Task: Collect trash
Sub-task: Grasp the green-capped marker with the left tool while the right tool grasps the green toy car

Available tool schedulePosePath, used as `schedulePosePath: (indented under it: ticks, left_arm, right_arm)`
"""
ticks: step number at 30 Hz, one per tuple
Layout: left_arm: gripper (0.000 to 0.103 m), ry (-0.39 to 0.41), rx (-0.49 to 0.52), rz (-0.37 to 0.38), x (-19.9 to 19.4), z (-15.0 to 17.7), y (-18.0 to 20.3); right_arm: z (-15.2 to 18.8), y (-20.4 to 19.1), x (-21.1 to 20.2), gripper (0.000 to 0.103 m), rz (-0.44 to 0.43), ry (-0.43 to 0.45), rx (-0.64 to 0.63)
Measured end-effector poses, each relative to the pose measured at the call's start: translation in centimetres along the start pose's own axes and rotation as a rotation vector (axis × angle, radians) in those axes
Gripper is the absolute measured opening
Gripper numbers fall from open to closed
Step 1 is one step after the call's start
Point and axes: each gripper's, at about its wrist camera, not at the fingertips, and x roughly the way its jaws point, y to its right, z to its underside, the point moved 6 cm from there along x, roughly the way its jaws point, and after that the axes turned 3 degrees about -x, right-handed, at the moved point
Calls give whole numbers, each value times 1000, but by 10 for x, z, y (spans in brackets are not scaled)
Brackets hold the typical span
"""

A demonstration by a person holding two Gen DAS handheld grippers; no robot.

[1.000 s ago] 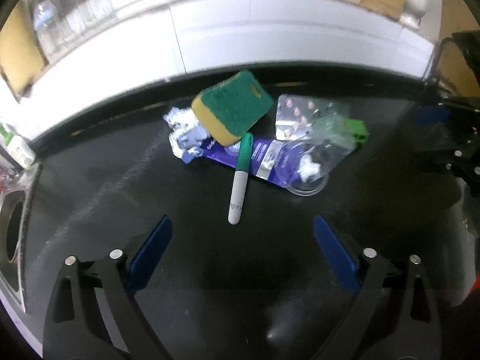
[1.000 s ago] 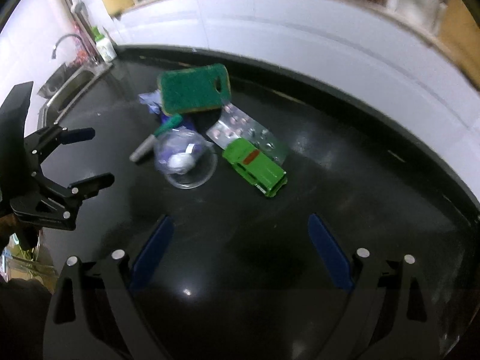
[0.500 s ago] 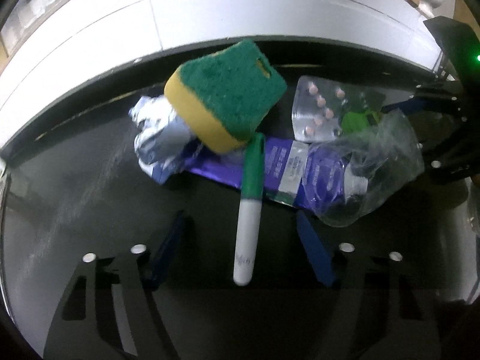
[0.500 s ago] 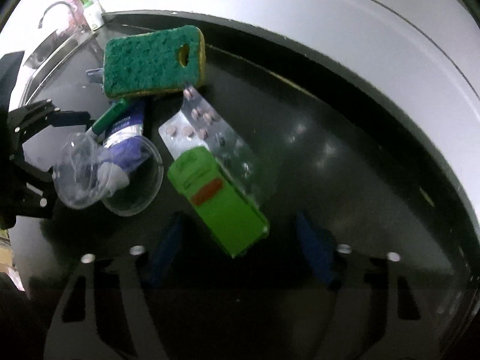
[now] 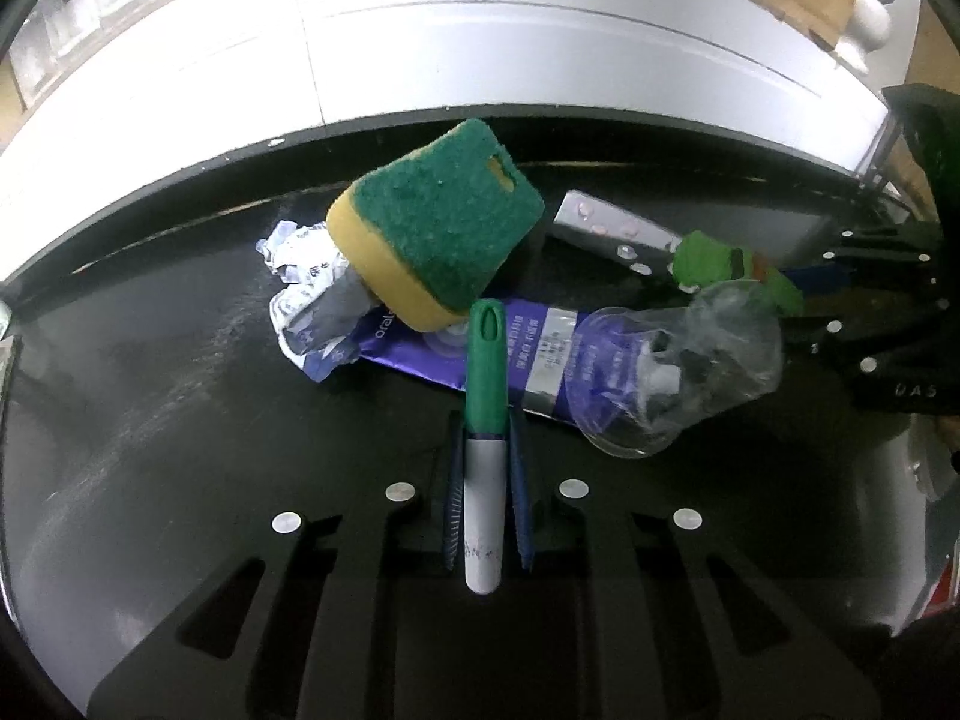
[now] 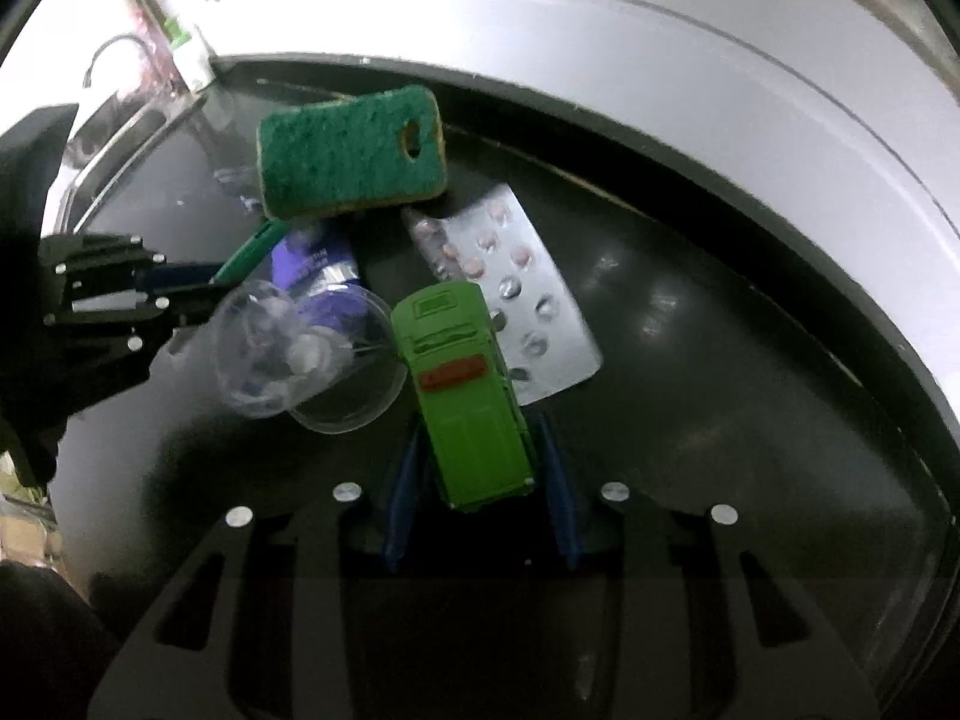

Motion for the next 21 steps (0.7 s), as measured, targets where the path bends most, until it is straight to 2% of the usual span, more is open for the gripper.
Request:
schedulePosePath:
  ticks: [8,14,21]
  left_arm:
    - [14,37,-39,-28,-44,10,8]
    - [14,65,-37,-54,-74,22,24]
    - [14,87,-42,-64,-101,38,31]
  right_arm:
    - [1,-13,-50,36,15,74,39]
    - [24,-21,-85,36,25,113,47]
    - [43,-32,-102,36,28,122,46]
